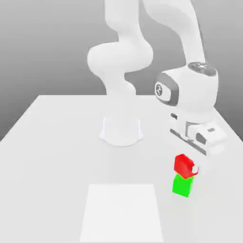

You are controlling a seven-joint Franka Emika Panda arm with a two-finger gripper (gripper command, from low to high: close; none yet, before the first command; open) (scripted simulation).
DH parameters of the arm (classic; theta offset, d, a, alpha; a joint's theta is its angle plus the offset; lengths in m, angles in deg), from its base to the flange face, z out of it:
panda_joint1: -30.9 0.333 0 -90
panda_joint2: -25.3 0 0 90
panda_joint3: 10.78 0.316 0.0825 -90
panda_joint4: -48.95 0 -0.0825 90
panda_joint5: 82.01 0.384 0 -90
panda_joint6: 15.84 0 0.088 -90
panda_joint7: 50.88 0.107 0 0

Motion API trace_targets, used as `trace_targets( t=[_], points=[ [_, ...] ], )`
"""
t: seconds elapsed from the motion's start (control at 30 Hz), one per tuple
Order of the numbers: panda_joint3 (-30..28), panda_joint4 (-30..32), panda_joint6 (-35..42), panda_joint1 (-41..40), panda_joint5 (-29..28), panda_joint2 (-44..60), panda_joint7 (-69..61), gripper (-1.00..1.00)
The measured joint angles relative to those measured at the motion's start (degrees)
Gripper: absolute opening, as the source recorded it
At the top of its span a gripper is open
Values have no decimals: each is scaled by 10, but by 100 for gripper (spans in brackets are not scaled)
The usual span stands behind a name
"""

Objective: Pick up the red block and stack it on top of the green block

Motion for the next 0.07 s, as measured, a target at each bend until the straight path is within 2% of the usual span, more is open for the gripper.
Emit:
trace_targets(
  t=[0.07],
  points=[
    [0,0,0,0,0,0,0,100]
  ],
)
